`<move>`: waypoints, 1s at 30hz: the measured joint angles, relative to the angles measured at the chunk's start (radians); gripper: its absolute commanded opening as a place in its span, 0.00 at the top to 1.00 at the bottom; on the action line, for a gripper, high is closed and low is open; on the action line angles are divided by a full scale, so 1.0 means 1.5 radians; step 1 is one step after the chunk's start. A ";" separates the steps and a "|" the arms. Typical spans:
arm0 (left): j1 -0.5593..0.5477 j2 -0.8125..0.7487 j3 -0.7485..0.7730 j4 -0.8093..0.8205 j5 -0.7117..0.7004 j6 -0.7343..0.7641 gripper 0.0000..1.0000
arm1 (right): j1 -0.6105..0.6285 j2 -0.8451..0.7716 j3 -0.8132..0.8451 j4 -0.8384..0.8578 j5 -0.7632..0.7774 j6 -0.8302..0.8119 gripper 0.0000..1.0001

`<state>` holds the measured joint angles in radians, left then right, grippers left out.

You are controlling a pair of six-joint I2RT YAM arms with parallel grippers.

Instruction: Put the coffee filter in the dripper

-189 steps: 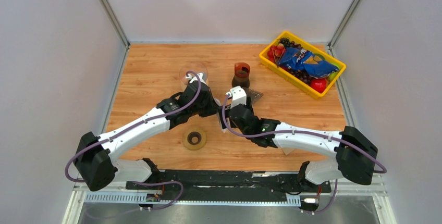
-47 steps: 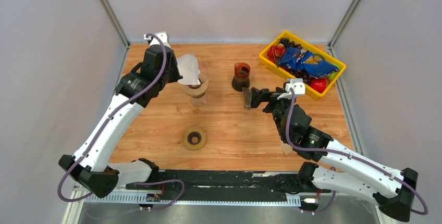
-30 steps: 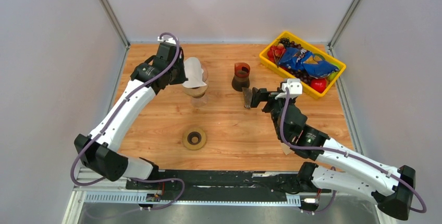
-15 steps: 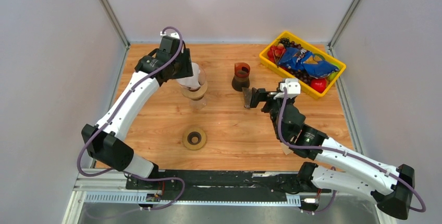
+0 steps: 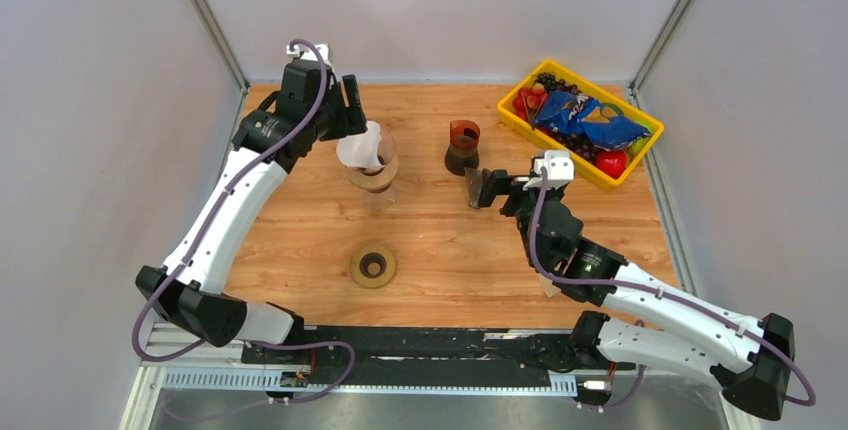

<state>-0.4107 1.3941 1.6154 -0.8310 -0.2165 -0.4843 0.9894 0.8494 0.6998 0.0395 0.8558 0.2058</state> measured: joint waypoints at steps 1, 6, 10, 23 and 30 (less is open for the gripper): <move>0.000 -0.004 0.000 0.003 0.002 0.000 0.30 | 0.000 0.000 0.000 0.000 0.000 -0.001 0.00; 0.000 -0.005 0.000 0.009 0.017 -0.003 0.52 | -0.002 0.004 0.000 0.000 0.004 -0.002 0.00; 0.000 0.016 -0.001 0.009 0.029 -0.005 0.67 | -0.003 0.009 0.000 0.000 0.006 -0.004 0.00; 0.000 0.148 -0.041 0.003 0.070 -0.006 0.82 | -0.004 0.012 0.000 0.000 0.017 -0.008 0.00; 0.000 0.194 -0.041 -0.003 0.075 -0.007 0.78 | -0.005 0.015 0.000 0.000 0.019 -0.012 0.00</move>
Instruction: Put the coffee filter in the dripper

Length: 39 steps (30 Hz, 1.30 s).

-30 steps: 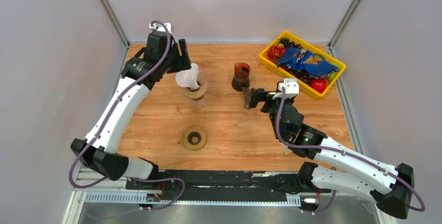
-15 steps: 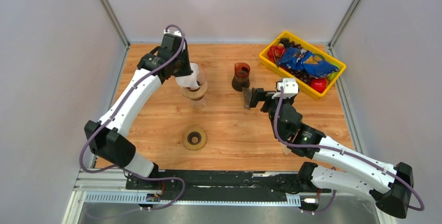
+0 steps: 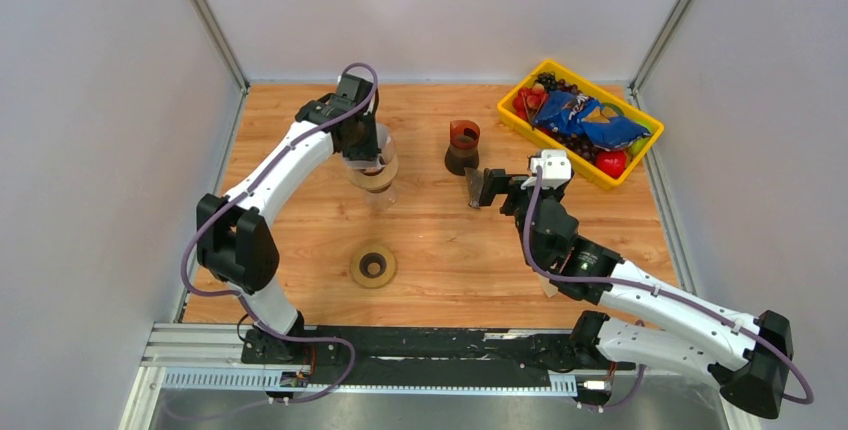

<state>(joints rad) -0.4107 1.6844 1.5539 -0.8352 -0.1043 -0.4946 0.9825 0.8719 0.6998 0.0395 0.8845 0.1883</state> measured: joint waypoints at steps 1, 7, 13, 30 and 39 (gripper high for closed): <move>0.000 0.004 0.000 0.000 0.000 0.000 0.78 | -0.001 0.000 0.000 0.000 0.000 0.000 0.00; 0.000 0.024 0.001 -0.003 0.004 0.000 0.77 | -0.003 0.005 0.000 0.000 0.003 -0.005 0.00; 0.000 0.029 0.003 -0.006 0.004 0.001 0.77 | -0.003 0.007 0.000 0.000 0.003 -0.005 0.00; 0.000 0.043 0.015 -0.012 0.005 0.005 0.77 | -0.007 0.011 0.000 0.000 0.005 -0.008 0.00; 0.000 0.045 0.015 -0.012 0.002 0.007 0.70 | -0.007 0.013 0.000 0.000 0.005 -0.008 0.00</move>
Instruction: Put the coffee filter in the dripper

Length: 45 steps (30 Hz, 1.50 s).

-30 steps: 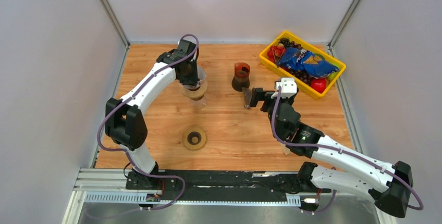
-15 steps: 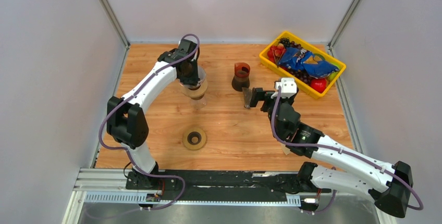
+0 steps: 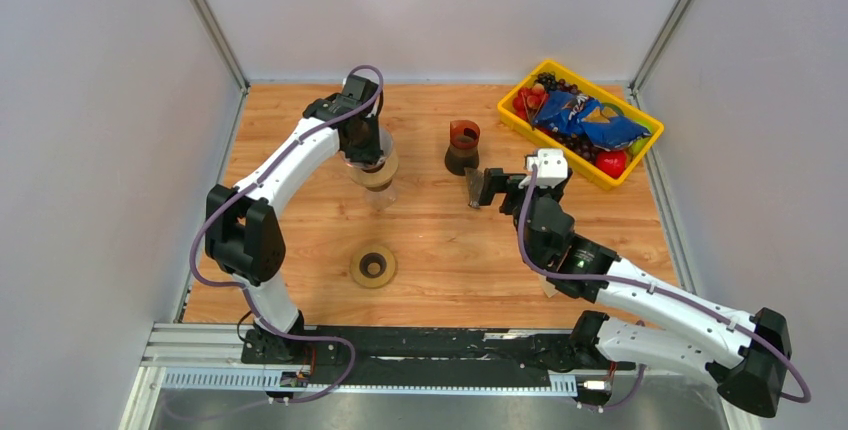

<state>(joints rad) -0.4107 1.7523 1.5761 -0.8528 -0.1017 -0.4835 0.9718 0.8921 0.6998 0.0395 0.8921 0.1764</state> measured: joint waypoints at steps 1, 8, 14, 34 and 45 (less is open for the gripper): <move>0.000 0.000 0.000 0.000 -0.001 0.000 0.69 | 0.000 0.001 0.000 0.000 0.000 0.000 0.00; 0.000 -0.001 0.000 -0.001 -0.008 0.001 0.60 | 0.000 0.003 0.000 0.000 0.000 0.000 0.00; -0.001 -0.003 0.002 -0.001 -0.009 0.002 0.54 | 0.000 0.003 0.000 0.000 0.000 0.000 0.00; -0.014 0.018 0.040 -0.031 -0.021 0.009 0.63 | -0.003 0.003 0.000 0.000 0.000 -0.002 0.00; -0.023 0.026 0.081 -0.056 -0.053 0.010 0.62 | -0.005 0.003 0.000 0.000 0.001 -0.002 0.00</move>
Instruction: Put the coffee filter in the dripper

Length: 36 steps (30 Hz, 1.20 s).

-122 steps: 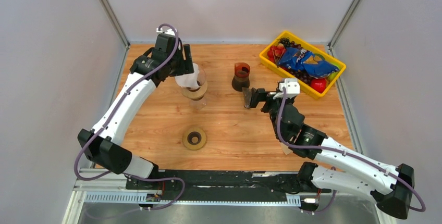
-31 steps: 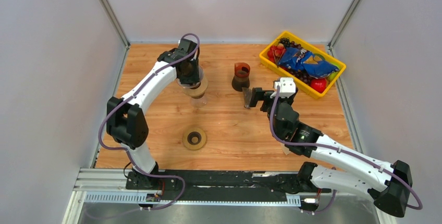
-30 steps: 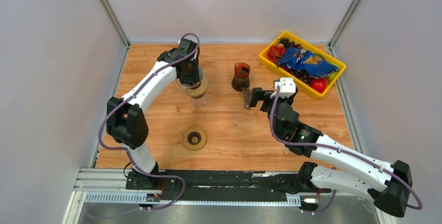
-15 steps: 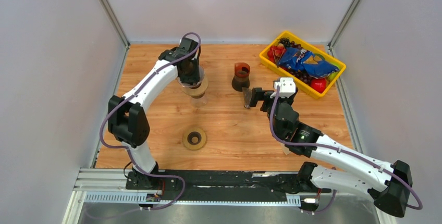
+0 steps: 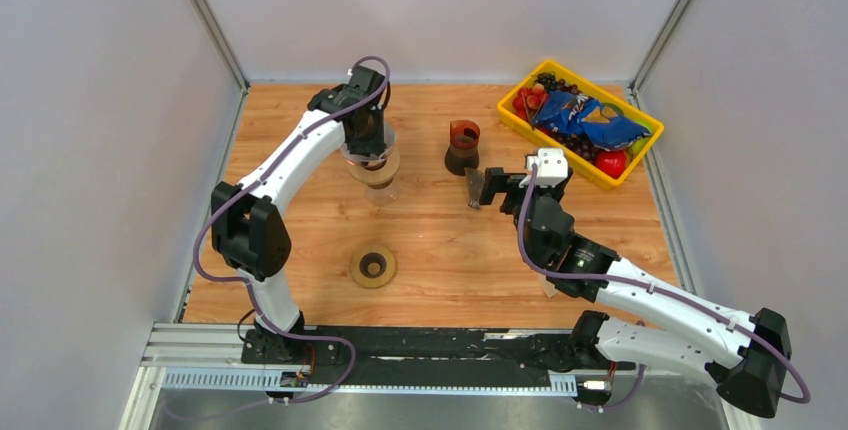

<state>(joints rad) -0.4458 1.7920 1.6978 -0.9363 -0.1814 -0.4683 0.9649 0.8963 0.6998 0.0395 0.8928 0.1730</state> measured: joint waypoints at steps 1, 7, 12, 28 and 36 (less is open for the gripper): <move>-0.001 0.000 0.001 -0.001 -0.001 0.000 0.61 | 0.000 0.000 0.000 0.000 0.000 0.000 0.00; -0.004 -0.001 0.001 -0.005 -0.011 0.002 0.60 | -0.002 0.000 0.000 0.000 0.000 0.000 0.00; -0.004 -0.005 0.003 -0.008 -0.019 0.002 0.60 | -0.003 0.000 0.000 0.000 0.000 0.000 0.00; -0.008 -0.023 0.031 -0.012 -0.025 0.003 0.60 | -0.003 0.000 0.000 0.000 0.000 0.000 0.00; -0.016 -0.098 0.029 -0.004 -0.025 0.003 0.46 | -0.003 -0.001 0.000 0.000 0.000 0.000 0.00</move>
<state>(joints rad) -0.4698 1.6447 1.7409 -0.9421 -0.2195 -0.4644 0.9607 0.8955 0.6998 0.0395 0.8928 0.1730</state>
